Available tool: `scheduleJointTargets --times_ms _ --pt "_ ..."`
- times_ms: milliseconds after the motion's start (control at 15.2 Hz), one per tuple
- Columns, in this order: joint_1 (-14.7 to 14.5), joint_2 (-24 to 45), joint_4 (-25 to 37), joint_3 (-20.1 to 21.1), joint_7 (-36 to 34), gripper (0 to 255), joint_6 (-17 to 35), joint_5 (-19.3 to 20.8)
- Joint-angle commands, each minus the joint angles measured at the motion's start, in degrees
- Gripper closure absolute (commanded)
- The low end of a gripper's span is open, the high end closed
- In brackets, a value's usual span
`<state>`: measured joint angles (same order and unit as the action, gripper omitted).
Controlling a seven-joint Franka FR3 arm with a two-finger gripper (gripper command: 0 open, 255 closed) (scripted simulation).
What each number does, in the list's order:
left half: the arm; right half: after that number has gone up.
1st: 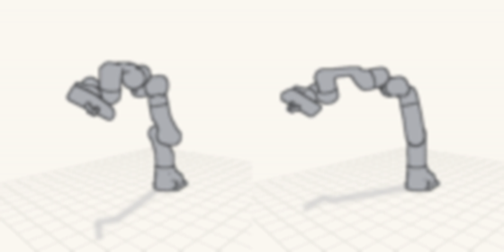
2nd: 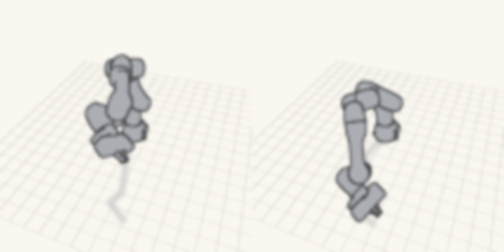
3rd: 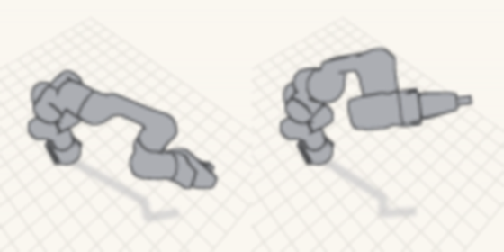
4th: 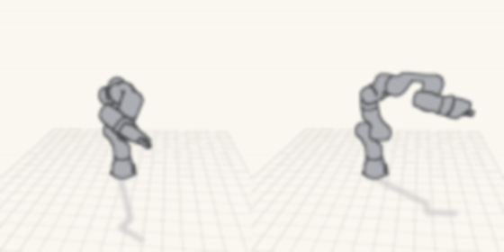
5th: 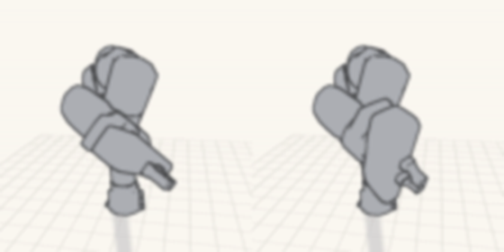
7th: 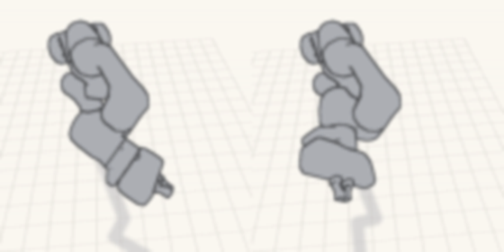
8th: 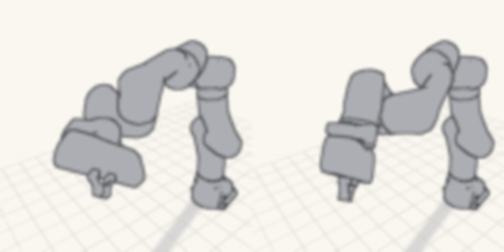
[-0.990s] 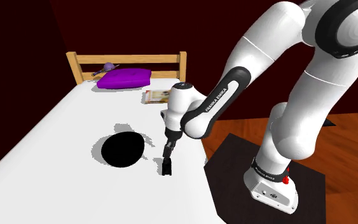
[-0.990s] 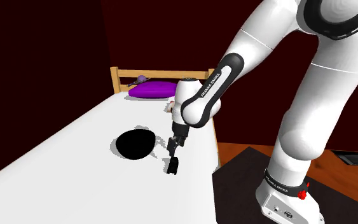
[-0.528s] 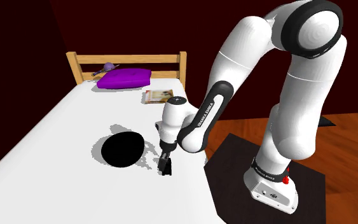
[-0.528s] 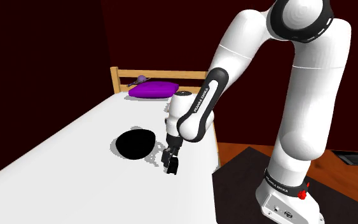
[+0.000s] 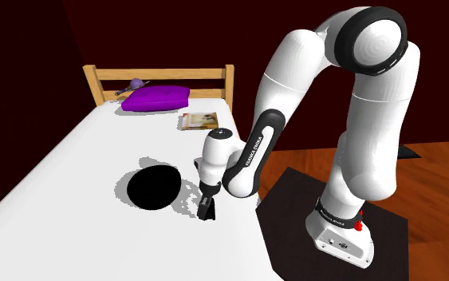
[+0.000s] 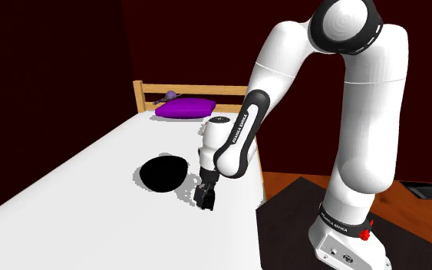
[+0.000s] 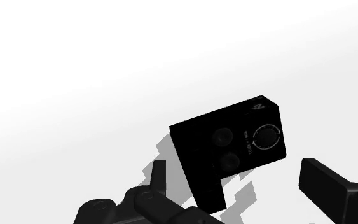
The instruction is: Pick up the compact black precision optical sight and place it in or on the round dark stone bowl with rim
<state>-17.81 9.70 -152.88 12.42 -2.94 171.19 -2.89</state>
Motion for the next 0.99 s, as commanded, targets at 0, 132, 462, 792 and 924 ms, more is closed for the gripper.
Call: scheduleJointTargets --times_ms 0,132,462,792,924 --pt "-0.03 0.04 0.01 -0.02 -0.03 0 0.05 0.03" --pt "-0.02 0.03 0.0 -0.02 -0.03 0 0.04 0.02" --pt "-0.01 -0.06 -0.05 0.02 -0.02 255 0.0 -0.02" --pt "-0.02 0.04 0.01 -0.02 -0.03 255 0.05 0.03" --pt "0.53 -1.96 -0.21 0.76 0.65 255 -1.73 -1.0"
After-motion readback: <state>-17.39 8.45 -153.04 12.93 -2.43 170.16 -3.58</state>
